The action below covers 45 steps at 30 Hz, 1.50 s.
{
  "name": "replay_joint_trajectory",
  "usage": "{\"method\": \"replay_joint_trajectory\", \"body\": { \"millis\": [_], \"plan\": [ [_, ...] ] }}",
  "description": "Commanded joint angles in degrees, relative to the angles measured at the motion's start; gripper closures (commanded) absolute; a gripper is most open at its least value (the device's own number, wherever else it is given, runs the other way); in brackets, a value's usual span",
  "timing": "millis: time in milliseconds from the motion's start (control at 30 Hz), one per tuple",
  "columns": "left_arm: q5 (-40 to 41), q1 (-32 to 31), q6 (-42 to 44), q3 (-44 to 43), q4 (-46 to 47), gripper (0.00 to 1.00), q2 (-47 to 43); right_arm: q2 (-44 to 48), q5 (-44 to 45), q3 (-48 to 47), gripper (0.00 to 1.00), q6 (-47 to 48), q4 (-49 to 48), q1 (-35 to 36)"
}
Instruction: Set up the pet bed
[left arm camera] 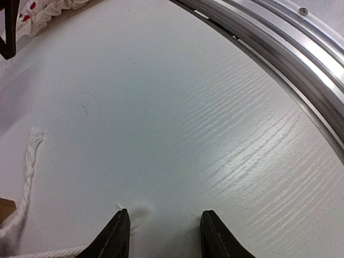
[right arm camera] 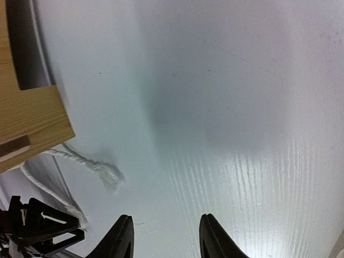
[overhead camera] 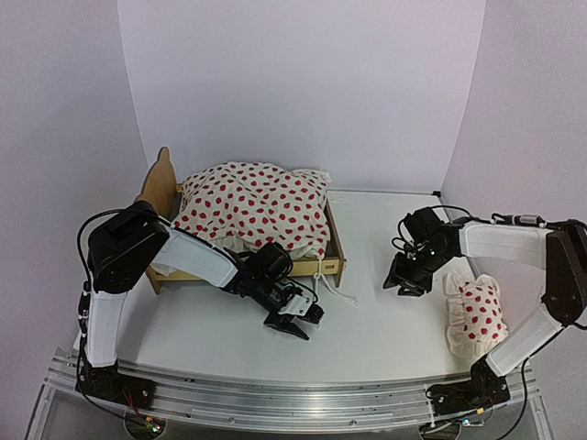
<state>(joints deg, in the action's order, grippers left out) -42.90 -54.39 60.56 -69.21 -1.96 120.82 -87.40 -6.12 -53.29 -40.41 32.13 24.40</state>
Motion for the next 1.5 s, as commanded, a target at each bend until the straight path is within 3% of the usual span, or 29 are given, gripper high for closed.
{"method": "replay_joint_trajectory", "body": {
  "millis": [0,133,267,533,667,900,1033,1167,1333,1467],
  "plan": [
    [-1.84,0.48,1.84,-0.72,-17.38,0.5,-10.46,3.7,4.8,-0.69,0.52,0.07,1.08,-0.12],
    [-1.88,3.73,0.21,-2.75,-30.21,0.45,-16.6,1.43,5.44,-6.61,0.52,3.38,1.34,1.21],
    [1.02,9.27,-4.64,-5.99,-38.78,0.41,-22.8,-1.66,10.84,-15.78,0.52,10.47,1.24,8.8],
    [23.35,22.12,-23.72,-4.66,-31.84,0.32,-32.84,-12.43,11.85,-26.66,0.44,11.07,-3.25,17.39],
    [32.29,26.55,-22.28,-1.81,-31.93,0.3,-35.83,-17.82,10.21,-32.09,0.44,11.82,-3.69,19.27],
    [39.71,28.34,-19.62,5.17,-29.86,0.31,-37.0,-22.72,9.08,-35.16,0.51,10.46,-3.91,19.98],
    [41.42,28.72,-18.3,6.34,-27.25,0.38,-35.75,-25.39,9.25,-36.77,0.55,10.11,-3.98,19.98],
    [41.84,28.81,-17.36,6.83,-26.74,0.55,-35.04,-25.74,12.18,-36.91,0.8,10.42,-3.92,19.91],
    [42.33,29.53,-15.85,6.9,-27.14,0.96,-35.7,-22.69,13.09,-35.66,0.98,11.71,-3.76,18.95],
    [39.35,30.91,-16.46,2.9,-31.12,1.0,-36.44,-18.47,10.03,-33.38,1.0,12.52,-3.55,16.49]
  ]
}}
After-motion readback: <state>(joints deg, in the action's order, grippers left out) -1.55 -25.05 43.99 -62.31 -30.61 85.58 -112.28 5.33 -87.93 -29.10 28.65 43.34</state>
